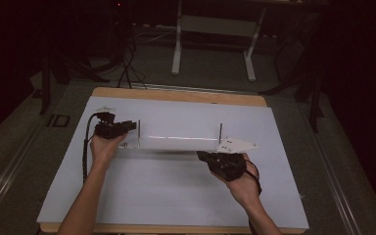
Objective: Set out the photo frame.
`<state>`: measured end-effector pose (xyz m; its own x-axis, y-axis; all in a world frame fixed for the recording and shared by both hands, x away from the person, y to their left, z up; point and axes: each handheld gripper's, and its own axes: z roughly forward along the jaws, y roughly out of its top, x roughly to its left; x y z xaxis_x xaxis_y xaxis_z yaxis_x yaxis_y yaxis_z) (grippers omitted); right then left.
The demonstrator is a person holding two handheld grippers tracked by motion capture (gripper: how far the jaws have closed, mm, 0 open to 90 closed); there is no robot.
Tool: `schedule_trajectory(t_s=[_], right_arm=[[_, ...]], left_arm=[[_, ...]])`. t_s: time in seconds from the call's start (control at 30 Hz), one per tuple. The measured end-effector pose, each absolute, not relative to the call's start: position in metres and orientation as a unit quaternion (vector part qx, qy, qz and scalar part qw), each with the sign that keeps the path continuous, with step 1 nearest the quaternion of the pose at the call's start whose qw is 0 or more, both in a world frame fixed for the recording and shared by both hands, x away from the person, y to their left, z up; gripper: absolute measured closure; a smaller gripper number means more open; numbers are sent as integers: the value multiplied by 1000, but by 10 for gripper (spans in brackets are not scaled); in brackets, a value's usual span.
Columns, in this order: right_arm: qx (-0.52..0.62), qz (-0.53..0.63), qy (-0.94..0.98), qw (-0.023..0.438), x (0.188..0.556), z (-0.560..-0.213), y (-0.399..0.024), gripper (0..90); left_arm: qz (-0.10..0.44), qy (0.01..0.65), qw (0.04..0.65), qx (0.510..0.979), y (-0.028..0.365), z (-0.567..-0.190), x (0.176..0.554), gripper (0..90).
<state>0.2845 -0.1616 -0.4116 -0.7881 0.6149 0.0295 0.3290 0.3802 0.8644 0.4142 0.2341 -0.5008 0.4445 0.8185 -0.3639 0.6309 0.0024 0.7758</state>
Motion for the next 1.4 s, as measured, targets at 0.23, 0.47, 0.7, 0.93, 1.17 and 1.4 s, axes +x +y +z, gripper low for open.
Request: schedule_trajectory(t_s=[0.23, 0.47, 0.7, 0.93, 1.17, 1.4], right_arm=[[292, 478, 815, 152, 287, -409, -162, 900], [296, 482, 810, 155, 292, -404, -164, 900], [298, 486, 807, 155, 296, -402, -164, 900], [300, 485, 806, 157, 299, -399, -163, 900], [303, 486, 804, 159, 303, -396, -162, 900], [305, 488, 802, 161, 308, -393, -162, 900]], left_arm=[[102, 494, 495, 707, 242, -494, 397, 651], [112, 479, 500, 713, 245, -485, 383, 653], [130, 469, 487, 726, 246, -483, 372, 651], [131, 458, 495, 726, 248, -482, 364, 687], [135, 447, 500, 730, 249, -478, 357, 697], [136, 432, 503, 736, 248, -475, 351, 686]])
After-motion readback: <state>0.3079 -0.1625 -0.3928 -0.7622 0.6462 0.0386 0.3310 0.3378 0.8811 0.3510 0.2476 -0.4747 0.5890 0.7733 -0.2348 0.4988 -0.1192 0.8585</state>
